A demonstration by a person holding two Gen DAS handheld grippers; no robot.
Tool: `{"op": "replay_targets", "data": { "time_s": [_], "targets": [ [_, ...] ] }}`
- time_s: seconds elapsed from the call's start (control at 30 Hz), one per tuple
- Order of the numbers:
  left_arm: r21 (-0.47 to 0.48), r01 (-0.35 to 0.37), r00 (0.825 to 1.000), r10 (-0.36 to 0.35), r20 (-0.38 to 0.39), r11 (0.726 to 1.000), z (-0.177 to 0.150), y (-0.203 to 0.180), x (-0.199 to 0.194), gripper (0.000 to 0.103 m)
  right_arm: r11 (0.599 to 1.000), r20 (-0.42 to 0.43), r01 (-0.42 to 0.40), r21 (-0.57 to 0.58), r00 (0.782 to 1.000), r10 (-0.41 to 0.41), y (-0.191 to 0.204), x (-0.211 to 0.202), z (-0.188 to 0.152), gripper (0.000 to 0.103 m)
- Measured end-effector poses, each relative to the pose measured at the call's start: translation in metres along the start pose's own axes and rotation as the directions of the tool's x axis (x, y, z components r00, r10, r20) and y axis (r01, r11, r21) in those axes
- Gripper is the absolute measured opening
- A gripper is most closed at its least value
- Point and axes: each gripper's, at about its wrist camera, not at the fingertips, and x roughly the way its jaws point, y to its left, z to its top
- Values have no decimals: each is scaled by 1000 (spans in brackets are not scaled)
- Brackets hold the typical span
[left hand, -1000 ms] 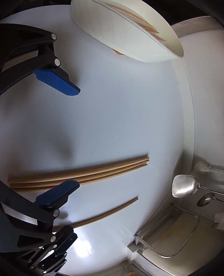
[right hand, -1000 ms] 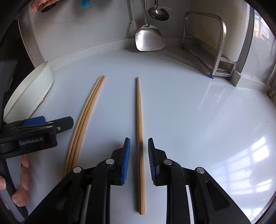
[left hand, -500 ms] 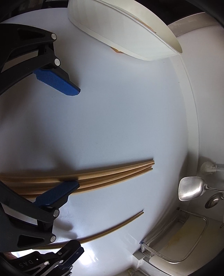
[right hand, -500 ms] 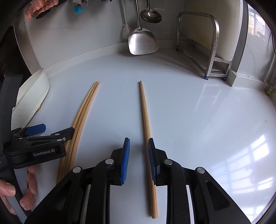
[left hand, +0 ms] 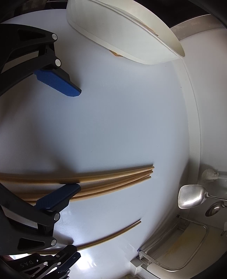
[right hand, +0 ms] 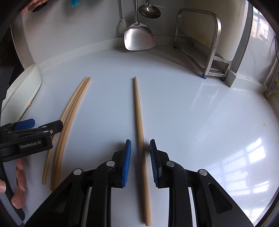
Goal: Organize utensils
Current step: 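Close the right gripper on one chopstick while the left gripper grasps another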
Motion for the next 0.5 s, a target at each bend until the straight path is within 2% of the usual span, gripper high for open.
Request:
{"op": "replay_targets", "data": {
  "time_s": [0.1,0.17,0.3,0.37,0.43,0.47,0.5],
  "targets": [
    [0,3,1000,-3,4,1000,2,-2,1,96,1000,4,0,-5,1000,0,0,1,1,21],
    [7,6,1000,-7,14,1000,2,-3,0,90,1000,4,2,-11,1000,-2,1,2,2,21],
    [21,14,1000,-15,24,1000,1,-3,-7,69,1000,10,6,-20,1000,-6,4,1,0,21],
    [26,19,1000,-19,22,999,1,-5,-9,58,1000,11,2,-24,1000,-2,5,1,-1,16],
    [36,25,999,-26,20,999,0,-9,-12,41,1000,9,-2,-28,1000,2,5,1,-1,7],
    [41,29,999,-30,21,999,-1,-11,-13,36,1000,7,-10,-26,1000,11,5,1,0,7],
    [47,34,999,-35,20,998,-2,-14,-14,26,1000,7,-17,-26,1000,17,6,1,0,7]
  ]
}}
